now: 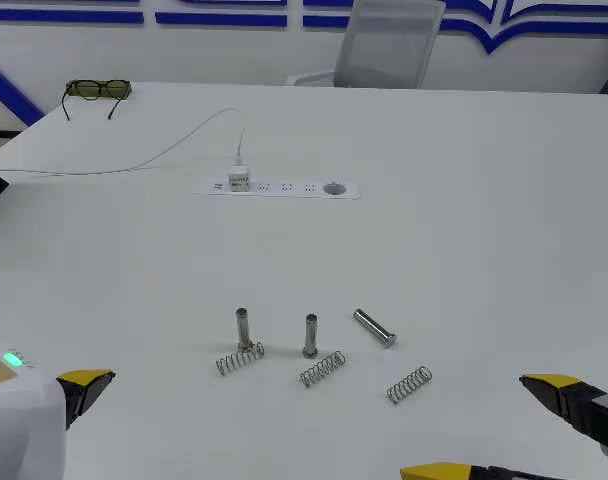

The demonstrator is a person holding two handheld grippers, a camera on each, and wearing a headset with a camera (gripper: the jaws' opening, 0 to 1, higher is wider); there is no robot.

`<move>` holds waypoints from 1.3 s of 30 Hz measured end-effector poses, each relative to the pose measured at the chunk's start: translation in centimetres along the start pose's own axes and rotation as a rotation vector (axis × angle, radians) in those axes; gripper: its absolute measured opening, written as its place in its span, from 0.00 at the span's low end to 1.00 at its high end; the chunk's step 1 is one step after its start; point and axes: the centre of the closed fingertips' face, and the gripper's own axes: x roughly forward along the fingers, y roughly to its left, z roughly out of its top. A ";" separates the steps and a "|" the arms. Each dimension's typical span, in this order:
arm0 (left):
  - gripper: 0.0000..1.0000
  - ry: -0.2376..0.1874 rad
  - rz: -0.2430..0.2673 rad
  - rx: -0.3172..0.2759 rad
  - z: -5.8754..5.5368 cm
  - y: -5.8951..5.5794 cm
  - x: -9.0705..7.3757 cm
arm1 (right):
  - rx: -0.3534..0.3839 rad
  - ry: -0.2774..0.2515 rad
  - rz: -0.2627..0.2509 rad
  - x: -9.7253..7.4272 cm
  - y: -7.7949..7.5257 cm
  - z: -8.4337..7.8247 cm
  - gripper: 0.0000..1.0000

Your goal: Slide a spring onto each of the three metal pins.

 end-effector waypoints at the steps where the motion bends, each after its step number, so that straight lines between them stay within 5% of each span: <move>1: 0.99 0.001 0.001 0.003 0.0 0.0 0.0 | -0.004 0.001 0.002 0.0 0.0 0.0 0.93; 39: 1.00 -0.008 0.004 0.027 0.6 0.0 0.2 | -0.003 -0.001 0.018 0.3 0.3 0.8 0.85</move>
